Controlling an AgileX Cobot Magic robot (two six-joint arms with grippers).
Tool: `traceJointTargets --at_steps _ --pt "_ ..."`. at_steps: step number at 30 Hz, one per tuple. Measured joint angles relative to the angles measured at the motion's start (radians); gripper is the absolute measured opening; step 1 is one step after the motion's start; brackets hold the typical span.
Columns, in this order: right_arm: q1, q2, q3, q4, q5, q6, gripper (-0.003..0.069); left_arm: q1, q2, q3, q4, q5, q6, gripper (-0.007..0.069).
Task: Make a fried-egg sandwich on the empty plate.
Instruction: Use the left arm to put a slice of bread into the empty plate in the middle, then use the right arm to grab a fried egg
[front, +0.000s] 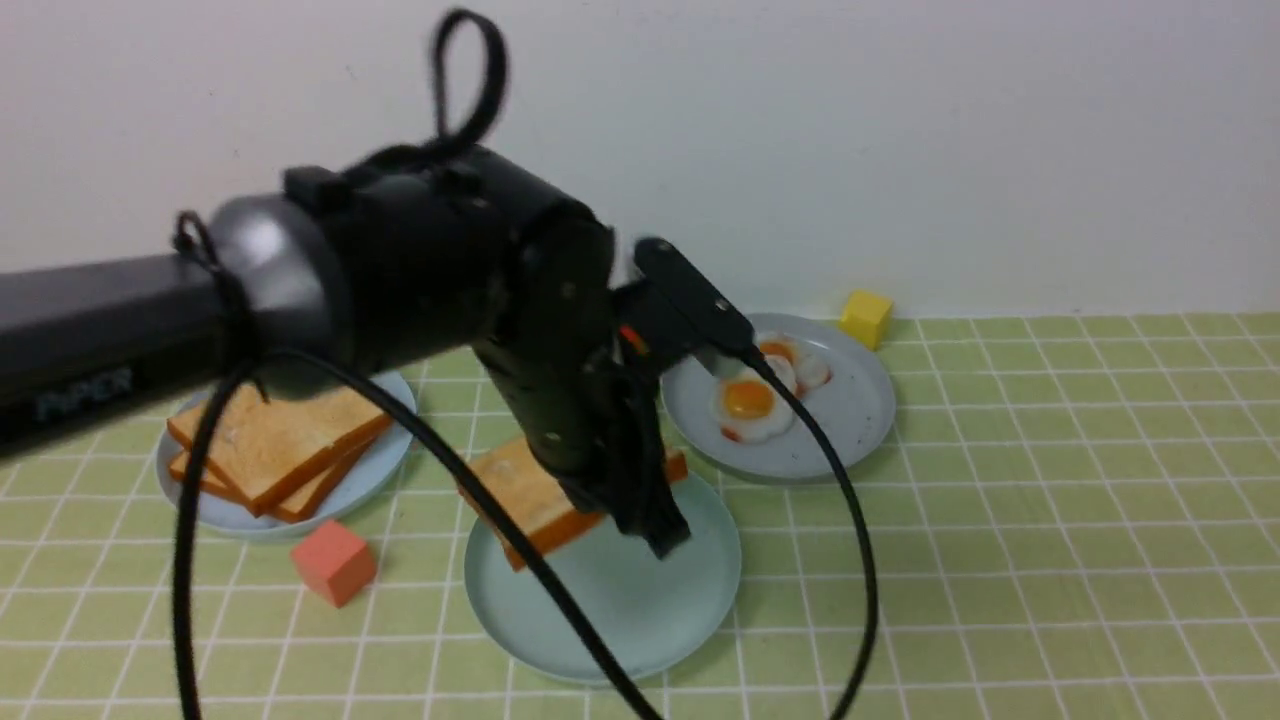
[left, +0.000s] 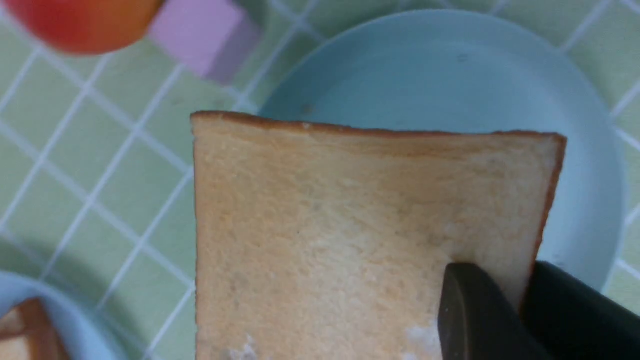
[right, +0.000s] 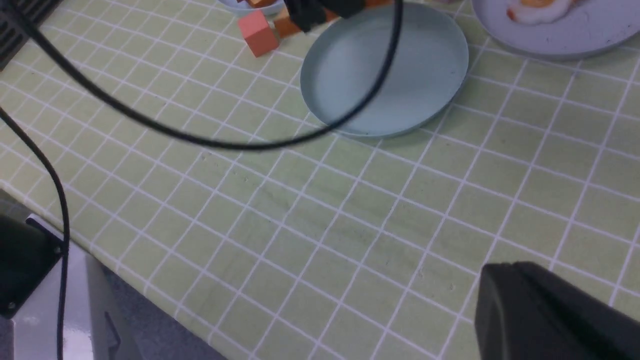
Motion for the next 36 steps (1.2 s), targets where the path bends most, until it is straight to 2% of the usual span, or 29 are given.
traceJointTargets --at_steps 3,14,21,24,28,32,34,35,36 --pt "0.000 0.000 0.000 0.000 0.058 0.000 0.0028 -0.058 0.057 0.000 0.066 -0.016 -0.004 0.0111" --pt "0.000 -0.058 0.000 0.012 0.123 0.000 0.0032 -0.068 0.142 0.000 0.085 -0.048 -0.026 0.0112" --pt "0.000 -0.081 0.001 0.026 0.126 0.000 0.0041 -0.068 0.144 0.000 0.083 -0.041 -0.028 0.0273" --pt "0.000 -0.081 0.001 0.015 0.115 0.000 0.0055 -0.068 0.136 0.000 0.082 -0.009 -0.077 0.0360" --pt "0.000 -0.081 0.001 -0.007 0.070 0.000 0.0082 -0.068 0.094 -0.021 0.068 0.033 -0.148 0.0401" --pt "0.000 -0.069 0.001 -0.011 0.008 0.024 0.0118 -0.077 -0.004 -0.077 0.035 0.124 -0.234 0.0365" --pt "0.000 -0.048 0.001 -0.011 -0.031 0.054 0.0141 -0.090 -0.091 -0.104 0.015 0.166 -0.270 0.0314" --pt "0.000 -0.006 0.001 -0.008 -0.057 0.078 0.0162 -0.100 -0.171 -0.113 0.001 0.179 -0.285 0.0255" --pt "0.000 0.007 0.001 -0.008 -0.063 0.083 0.0166 -0.105 -0.195 -0.116 -0.006 0.183 -0.291 0.0228"
